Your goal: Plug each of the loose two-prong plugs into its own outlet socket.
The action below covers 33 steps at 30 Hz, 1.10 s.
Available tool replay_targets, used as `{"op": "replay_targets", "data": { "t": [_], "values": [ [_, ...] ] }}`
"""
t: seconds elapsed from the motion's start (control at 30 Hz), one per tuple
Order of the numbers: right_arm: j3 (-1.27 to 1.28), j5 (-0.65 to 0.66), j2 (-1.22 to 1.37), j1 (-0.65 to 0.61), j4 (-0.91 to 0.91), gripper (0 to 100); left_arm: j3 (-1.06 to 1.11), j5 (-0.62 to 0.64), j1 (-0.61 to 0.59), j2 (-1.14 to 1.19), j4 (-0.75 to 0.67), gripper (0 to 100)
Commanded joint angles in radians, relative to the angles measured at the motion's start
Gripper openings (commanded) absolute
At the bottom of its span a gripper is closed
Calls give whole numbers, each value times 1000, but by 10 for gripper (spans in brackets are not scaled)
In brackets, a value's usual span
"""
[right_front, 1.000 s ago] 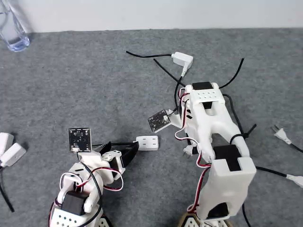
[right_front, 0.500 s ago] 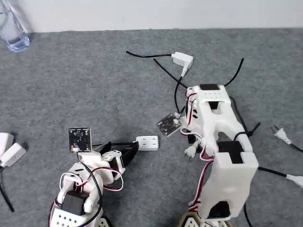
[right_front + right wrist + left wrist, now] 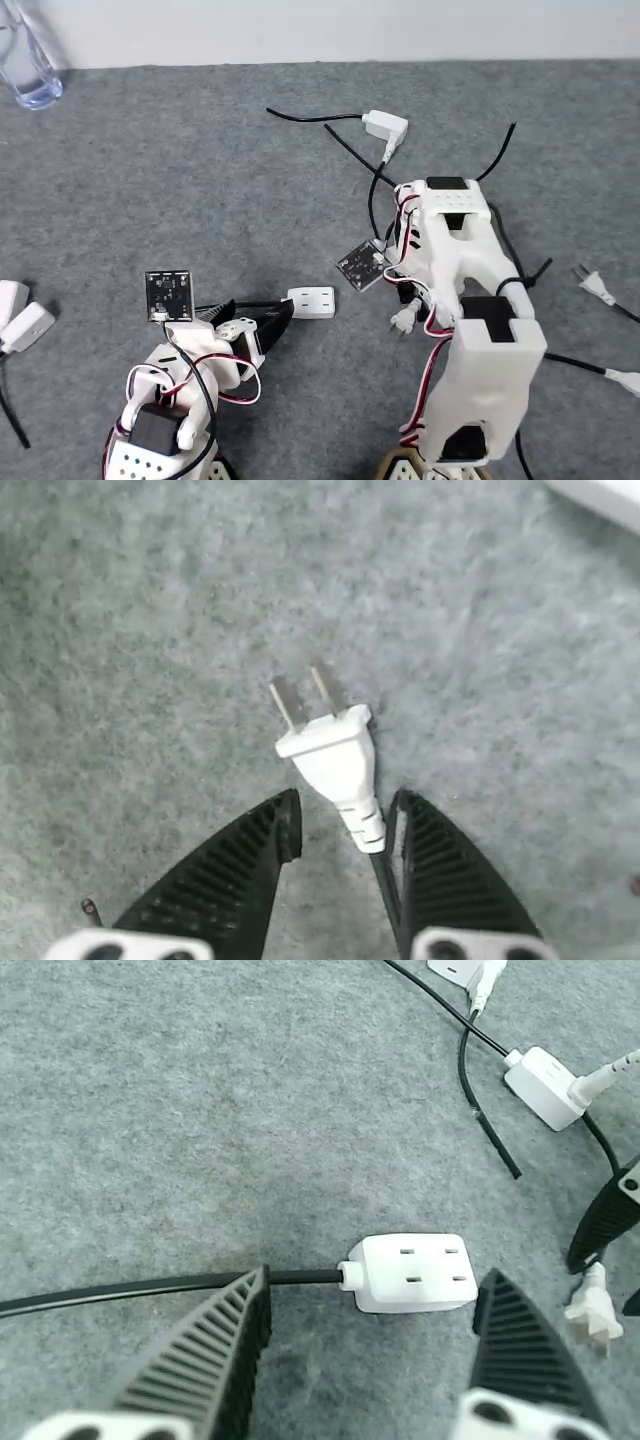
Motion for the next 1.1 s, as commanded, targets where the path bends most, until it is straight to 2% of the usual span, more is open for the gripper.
{"op": "replay_targets", "data": {
  "t": [0.0, 0.1, 0.33, 0.43, 0.63, 0.83, 1.07],
  "values": [
    [-2, 11, 7, -4, -4, 8, -8, -2, 5, -5, 5, 311],
    [-2, 11, 7, -5, -4, 32, -8, -2, 6, -5, 5, 311],
    [-2, 9, 7, 1, -4, 8, -8, -2, 6, -5, 5, 311],
    [-3, -44, 7, 13, -8, 8, -8, 0, 9, -5, 6, 311],
    [-63, -382, 7, -15, -33, 8, -8, 0, 11, -5, 6, 311],
    [-80, -629, 4, -39, -35, 8, -8, 0, 11, -5, 6, 311],
    [-238, -1016, 5, -82, -27, 8, -8, 0, 11, -5, 6, 311]
  ]
}}
